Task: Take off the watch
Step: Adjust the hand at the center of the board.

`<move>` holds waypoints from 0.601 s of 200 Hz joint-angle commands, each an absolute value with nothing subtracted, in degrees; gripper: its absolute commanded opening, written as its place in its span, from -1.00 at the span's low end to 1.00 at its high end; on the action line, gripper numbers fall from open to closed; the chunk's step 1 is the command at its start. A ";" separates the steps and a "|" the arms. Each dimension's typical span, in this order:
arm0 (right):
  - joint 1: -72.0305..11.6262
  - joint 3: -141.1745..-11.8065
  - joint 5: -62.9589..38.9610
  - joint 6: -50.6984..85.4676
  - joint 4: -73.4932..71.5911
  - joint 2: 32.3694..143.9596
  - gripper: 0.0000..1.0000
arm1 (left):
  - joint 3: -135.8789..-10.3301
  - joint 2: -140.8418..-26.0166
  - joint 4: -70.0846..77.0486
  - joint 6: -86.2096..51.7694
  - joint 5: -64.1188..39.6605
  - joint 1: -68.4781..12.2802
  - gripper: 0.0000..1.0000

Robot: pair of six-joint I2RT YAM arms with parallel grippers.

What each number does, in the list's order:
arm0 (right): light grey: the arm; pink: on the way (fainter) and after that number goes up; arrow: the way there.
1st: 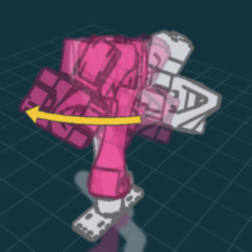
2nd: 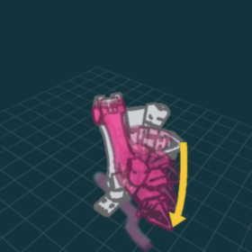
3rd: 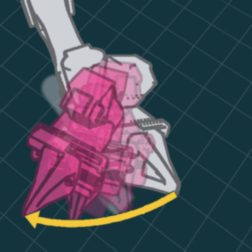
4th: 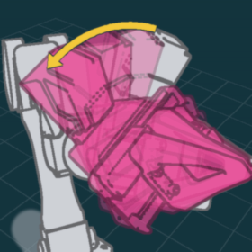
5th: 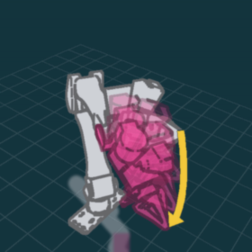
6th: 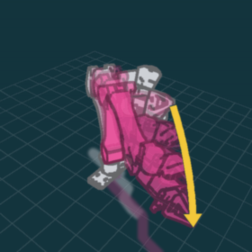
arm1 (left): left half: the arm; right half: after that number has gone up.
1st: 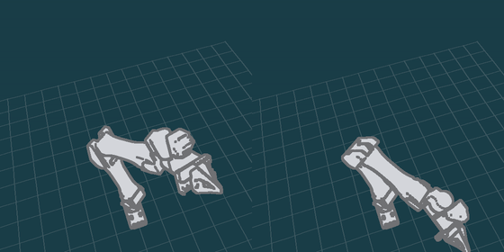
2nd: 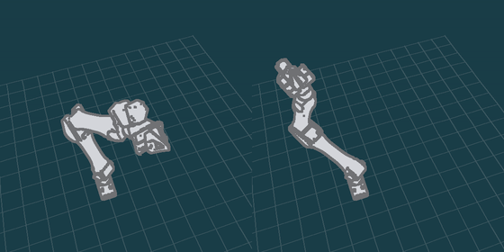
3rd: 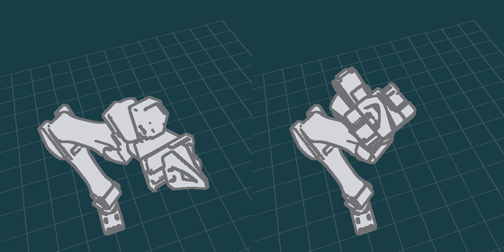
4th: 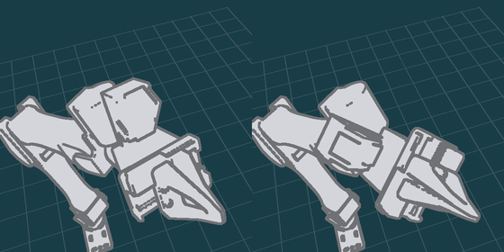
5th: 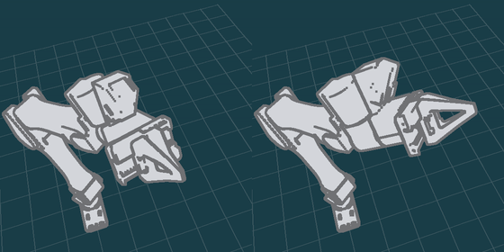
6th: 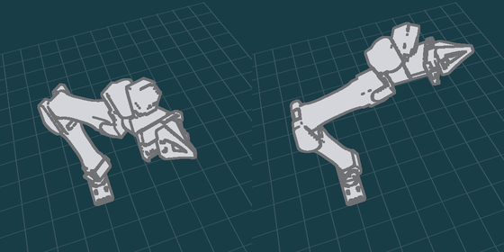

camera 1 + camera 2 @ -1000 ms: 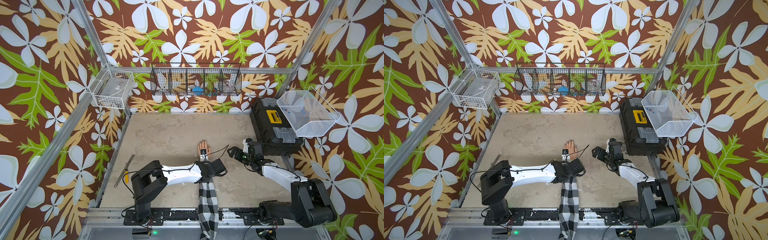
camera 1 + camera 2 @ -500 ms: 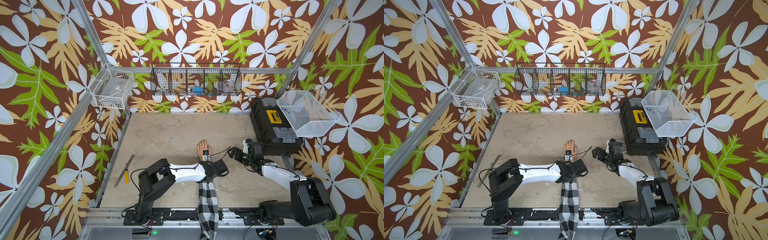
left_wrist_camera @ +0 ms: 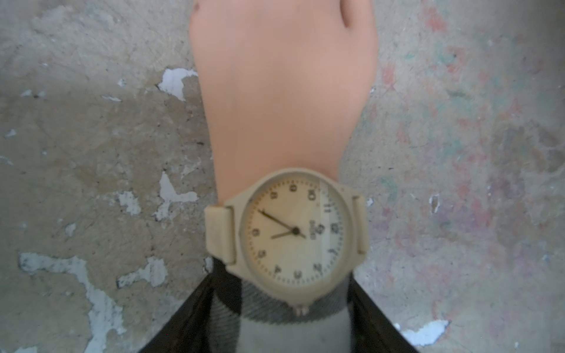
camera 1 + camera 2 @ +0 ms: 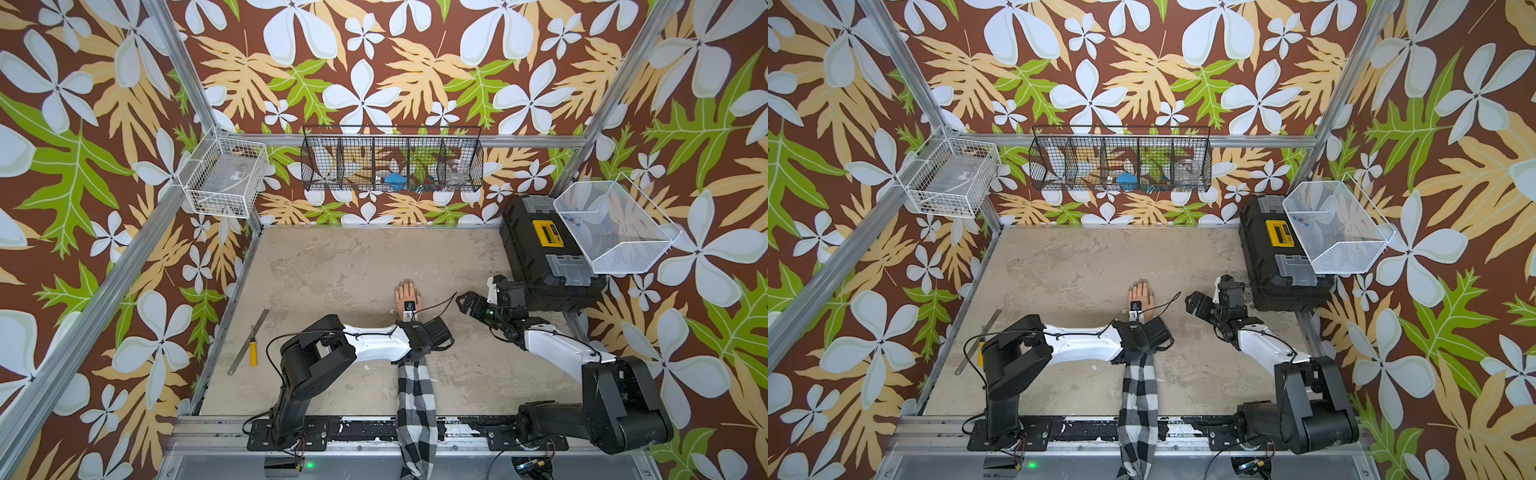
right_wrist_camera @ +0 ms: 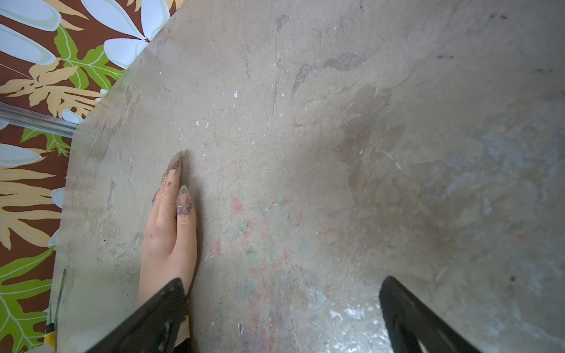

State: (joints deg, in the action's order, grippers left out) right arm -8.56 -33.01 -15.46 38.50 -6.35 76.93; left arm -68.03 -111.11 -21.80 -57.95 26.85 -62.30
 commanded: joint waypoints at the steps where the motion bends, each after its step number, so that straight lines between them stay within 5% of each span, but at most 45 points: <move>1: -8.53 -33.40 -15.99 38.11 -6.44 76.82 0.99 | -67.55 -111.47 -22.03 -57.17 25.71 -62.14 0.17; 49: -8.54 -33.41 -16.16 38.01 -6.35 76.66 0.99 | -67.25 -110.78 -21.62 -56.49 25.58 -62.14 -0.26; 120: -8.53 -32.62 -25.38 39.21 -12.25 79.45 0.99 | -68.01 -107.29 -21.84 -54.44 25.32 -62.14 -0.36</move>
State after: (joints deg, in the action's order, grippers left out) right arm -8.54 -32.97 -19.29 38.57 -7.44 78.41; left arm -67.81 -108.47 -20.60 -56.40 24.67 -62.04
